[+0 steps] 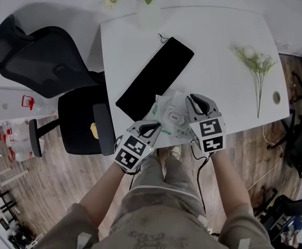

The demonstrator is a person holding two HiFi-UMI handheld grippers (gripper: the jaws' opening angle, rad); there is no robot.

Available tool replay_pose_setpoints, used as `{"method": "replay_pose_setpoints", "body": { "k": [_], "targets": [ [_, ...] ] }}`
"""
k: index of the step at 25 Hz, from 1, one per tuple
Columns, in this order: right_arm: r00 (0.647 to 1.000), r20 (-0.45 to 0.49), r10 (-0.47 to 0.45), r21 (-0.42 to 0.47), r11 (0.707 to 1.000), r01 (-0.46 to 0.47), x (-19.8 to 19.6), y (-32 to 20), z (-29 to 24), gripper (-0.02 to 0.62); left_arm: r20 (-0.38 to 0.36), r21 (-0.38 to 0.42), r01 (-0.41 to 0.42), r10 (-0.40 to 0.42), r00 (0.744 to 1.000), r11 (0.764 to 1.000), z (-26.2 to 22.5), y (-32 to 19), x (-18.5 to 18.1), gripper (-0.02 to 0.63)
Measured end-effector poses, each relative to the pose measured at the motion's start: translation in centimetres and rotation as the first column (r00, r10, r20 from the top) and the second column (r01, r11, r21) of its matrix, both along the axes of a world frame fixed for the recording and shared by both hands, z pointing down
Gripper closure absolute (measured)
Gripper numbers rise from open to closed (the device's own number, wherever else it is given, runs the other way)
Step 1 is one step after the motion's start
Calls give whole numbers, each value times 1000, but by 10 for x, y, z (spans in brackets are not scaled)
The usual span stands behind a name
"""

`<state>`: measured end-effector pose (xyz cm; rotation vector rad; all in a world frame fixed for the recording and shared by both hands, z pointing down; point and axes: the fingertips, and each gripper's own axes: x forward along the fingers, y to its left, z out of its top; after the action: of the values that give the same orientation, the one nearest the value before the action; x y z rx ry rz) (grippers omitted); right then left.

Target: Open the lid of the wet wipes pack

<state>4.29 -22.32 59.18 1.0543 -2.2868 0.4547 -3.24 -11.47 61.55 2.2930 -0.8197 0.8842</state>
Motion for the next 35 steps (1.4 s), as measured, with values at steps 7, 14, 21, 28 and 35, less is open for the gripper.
{"method": "replay_pose_setpoints", "body": {
  "k": [7,14,21,28,35],
  "targets": [
    [990,135,40,44,998,-47,13,10,-71,551,-19,95,36,-35,999,995,-51,-23,-10,589],
    [972,227,63,142,985,-97,23,21,-154,552,-62,238,38,-24,998,971,-122,-44,-12,589],
    [951,304,53,215,969,-122,33,46,-218,552,-103,419,45,-1,995,907,-210,-48,-6,589],
    [945,325,34,322,936,-144,38,76,-270,554,-150,511,55,26,988,858,-264,-30,-3,589],
    [947,320,38,348,925,-154,40,105,-280,557,-181,550,114,-15,983,827,-284,-15,-13,589]
  ]
}}
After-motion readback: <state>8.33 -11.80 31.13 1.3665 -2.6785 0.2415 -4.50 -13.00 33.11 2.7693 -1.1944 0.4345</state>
